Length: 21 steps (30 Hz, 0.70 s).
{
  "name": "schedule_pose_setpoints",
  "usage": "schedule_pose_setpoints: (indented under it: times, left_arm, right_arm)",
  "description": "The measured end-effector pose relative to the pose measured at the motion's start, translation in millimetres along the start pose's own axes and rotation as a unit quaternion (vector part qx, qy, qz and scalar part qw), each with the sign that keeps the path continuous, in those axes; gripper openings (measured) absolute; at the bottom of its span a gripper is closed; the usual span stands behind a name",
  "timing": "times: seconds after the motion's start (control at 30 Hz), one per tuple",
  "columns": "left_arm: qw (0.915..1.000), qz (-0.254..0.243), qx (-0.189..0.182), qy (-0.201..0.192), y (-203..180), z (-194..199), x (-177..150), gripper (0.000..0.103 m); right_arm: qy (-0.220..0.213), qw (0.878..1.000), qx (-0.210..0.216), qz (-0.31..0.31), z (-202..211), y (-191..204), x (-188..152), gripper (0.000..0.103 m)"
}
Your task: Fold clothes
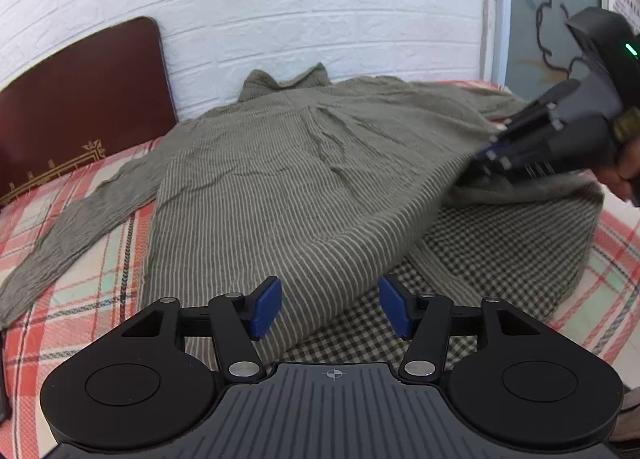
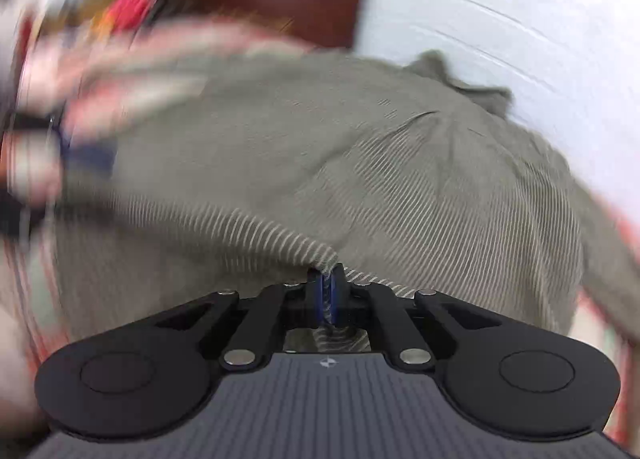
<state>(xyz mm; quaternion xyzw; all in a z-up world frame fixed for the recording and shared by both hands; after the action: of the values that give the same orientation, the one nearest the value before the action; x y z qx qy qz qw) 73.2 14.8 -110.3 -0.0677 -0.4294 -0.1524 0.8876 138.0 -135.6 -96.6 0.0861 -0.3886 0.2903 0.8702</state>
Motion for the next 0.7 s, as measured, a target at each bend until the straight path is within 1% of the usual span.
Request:
schedule_pose_setpoints:
  times: [0.07,0.13,0.2,0.3,0.37,0.4,0.43,0.5,0.6,0.67,0.7]
  left_arm:
    - [0.9998,0.013,-0.017,-0.002,-1.7,1.9,2.1,0.071]
    - [0.9996,0.019,-0.023,-0.001,-3.6,-1.2,3.9,0.073]
    - [0.9995,0.019,-0.023,0.0,-5.4,-5.9,5.3,0.073]
    - [0.9991,0.019,-0.037,0.007,-11.6,-13.4,6.0,0.073]
    - [0.9993,0.015,-0.034,0.011,-13.8,-18.2,6.6,0.073]
    - [0.9998,0.005,-0.018,0.009,-12.4,-20.9,8.0,0.073]
    - [0.9999,-0.011,0.009,0.005,-8.7,-24.5,9.9,0.074]
    - [0.9972,-0.042,0.061,-0.003,-1.1,-31.7,13.9,0.077]
    - [0.9968,-0.056,0.055,0.016,-0.2,-48.4,13.8,0.077]
    - [0.9974,-0.054,0.037,0.032,-1.7,-60.2,13.8,0.077]
    - [0.9974,-0.05,0.028,0.044,-0.9,-66.3,13.8,0.073]
  right_arm:
    - [-0.024,0.998,0.009,-0.054,2.3,-17.0,19.9,0.004]
    - [-0.044,0.994,0.021,-0.098,3.5,-29.2,36.1,0.004]
    - [-0.05,0.99,0.037,-0.13,-1.2,-35.1,45.4,0.004]
    - [-0.053,0.983,0.058,-0.167,-11.7,-40.0,53.0,0.004]
    - [-0.05,0.98,0.066,-0.183,-15.5,-40.0,52.4,0.005]
    - [-0.048,0.978,0.069,-0.189,-15.3,-39.5,50.5,0.005]
    - [-0.046,0.977,0.072,-0.194,-15.1,-39.0,48.5,0.006]
    - [-0.041,0.976,0.077,-0.201,-18.1,-38.5,46.9,0.006]
    - [-0.037,0.974,0.077,-0.209,-21.0,-38.5,43.9,0.006]
    - [-0.035,0.973,0.075,-0.215,-22.8,-39.3,41.8,0.006]
    - [-0.034,0.973,0.076,-0.218,-24.0,-39.3,40.4,0.007]
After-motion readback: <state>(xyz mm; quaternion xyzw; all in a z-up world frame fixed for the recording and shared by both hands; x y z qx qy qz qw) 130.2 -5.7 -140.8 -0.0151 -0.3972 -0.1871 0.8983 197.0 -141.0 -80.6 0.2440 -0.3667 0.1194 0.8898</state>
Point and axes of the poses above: each gripper's, at about its wrist camera, not at the fingertips, and z roughly against the way its jaws point, y to its left, x to its top, the point moved 10 cm from there along -z, roughly the way its jaws point, and after that the axes turned 3 degrees about z, right-handed, at the moved point
